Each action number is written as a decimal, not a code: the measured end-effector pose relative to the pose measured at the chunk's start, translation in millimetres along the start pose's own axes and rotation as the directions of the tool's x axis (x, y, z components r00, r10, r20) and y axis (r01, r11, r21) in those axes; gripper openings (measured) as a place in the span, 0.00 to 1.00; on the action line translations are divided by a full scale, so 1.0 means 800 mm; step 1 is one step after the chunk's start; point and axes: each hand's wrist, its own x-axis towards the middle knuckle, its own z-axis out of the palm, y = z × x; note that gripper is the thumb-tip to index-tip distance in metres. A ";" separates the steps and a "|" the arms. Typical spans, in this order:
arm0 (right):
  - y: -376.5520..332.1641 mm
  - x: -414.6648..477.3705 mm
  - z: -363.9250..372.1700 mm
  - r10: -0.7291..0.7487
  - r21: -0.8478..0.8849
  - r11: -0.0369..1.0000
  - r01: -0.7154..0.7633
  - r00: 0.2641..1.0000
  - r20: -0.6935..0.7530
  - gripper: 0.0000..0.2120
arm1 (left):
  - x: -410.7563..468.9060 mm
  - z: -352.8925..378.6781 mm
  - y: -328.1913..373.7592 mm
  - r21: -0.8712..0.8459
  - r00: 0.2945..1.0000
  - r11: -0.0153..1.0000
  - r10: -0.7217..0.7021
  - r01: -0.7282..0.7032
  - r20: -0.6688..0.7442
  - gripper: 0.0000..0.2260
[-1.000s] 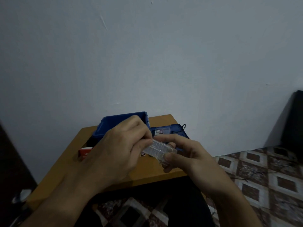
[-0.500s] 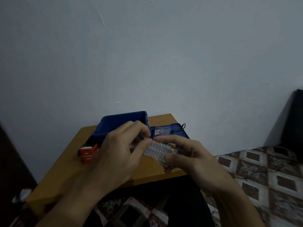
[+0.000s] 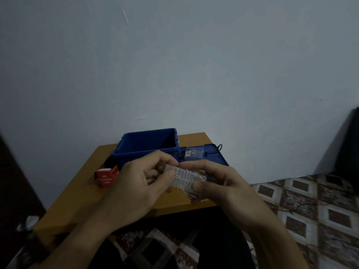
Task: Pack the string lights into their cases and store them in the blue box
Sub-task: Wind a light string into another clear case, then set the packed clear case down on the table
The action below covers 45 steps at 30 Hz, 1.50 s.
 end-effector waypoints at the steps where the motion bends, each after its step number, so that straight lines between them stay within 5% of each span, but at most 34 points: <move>1: 0.001 0.001 0.001 0.010 -0.003 1.000 -0.010 1.000 -0.007 0.18 | 0.001 -0.002 -0.002 -0.031 0.999 0.999 -0.033 0.034 0.014 0.06; 11: 0.012 0.007 0.011 0.011 -0.101 0.995 -0.017 0.998 -0.066 0.10 | 0.005 -0.003 -0.013 -0.058 0.991 0.991 -0.114 0.118 0.063 0.07; 22: 0.042 0.020 0.011 -0.015 -0.233 0.972 -0.005 0.996 -0.083 0.16 | 0.027 0.006 -0.050 -0.052 0.975 0.982 -0.171 0.180 0.141 0.09; 28: 0.067 0.034 -0.006 0.044 -0.132 0.989 -0.058 0.993 -0.107 0.13 | 0.056 0.026 -0.078 -0.080 0.961 0.974 -0.191 0.211 0.201 0.17; 35: 0.090 0.071 -0.039 0.167 -0.029 0.984 -0.176 0.967 -0.195 0.15 | 0.124 0.047 -0.103 -0.019 0.931 0.978 -0.192 0.208 0.310 0.14; 42: 0.112 0.132 -0.087 0.270 0.117 0.963 -0.244 0.897 -0.350 0.07 | 0.208 0.069 -0.113 0.086 0.897 0.963 -0.268 0.254 0.351 0.09; 45: 0.125 0.168 -0.110 0.311 0.274 0.942 -0.193 0.809 -0.498 0.06 | 0.263 0.081 -0.120 -0.069 0.878 0.907 -0.381 0.416 0.291 0.12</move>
